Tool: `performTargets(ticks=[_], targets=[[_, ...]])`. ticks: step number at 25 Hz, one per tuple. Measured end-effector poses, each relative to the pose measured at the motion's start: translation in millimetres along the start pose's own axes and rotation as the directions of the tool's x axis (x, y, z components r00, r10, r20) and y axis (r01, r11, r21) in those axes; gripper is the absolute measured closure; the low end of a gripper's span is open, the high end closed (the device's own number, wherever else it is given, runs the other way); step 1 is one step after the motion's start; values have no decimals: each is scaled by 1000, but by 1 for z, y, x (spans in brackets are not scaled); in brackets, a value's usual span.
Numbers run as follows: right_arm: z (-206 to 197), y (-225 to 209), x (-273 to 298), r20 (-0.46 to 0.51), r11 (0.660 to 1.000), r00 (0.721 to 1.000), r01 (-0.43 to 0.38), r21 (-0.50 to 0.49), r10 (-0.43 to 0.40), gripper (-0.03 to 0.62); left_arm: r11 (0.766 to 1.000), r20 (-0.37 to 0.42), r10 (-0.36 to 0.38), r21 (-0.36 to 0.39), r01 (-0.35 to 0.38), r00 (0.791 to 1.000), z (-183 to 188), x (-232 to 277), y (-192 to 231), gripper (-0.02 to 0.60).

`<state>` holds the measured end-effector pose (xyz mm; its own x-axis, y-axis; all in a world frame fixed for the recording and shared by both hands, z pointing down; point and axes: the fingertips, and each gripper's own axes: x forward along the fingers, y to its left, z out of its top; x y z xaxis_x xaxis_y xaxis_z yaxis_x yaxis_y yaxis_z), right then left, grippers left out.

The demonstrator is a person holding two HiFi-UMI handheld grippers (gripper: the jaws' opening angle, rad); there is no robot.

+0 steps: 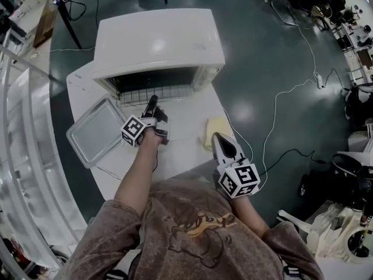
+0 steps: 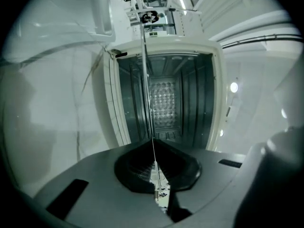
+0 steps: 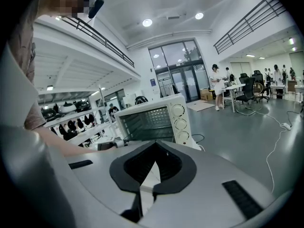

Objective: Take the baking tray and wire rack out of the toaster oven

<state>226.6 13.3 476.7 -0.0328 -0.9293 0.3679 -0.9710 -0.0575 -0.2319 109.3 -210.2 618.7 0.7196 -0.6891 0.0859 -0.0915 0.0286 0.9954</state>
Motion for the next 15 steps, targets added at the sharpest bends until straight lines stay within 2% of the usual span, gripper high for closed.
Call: performTargets(ticks=[15], targets=[[-4,19,-2,1,998,998,-63,-24,64,600,1000,12,-4,-20,5,1000,-22,-50,-7,580]])
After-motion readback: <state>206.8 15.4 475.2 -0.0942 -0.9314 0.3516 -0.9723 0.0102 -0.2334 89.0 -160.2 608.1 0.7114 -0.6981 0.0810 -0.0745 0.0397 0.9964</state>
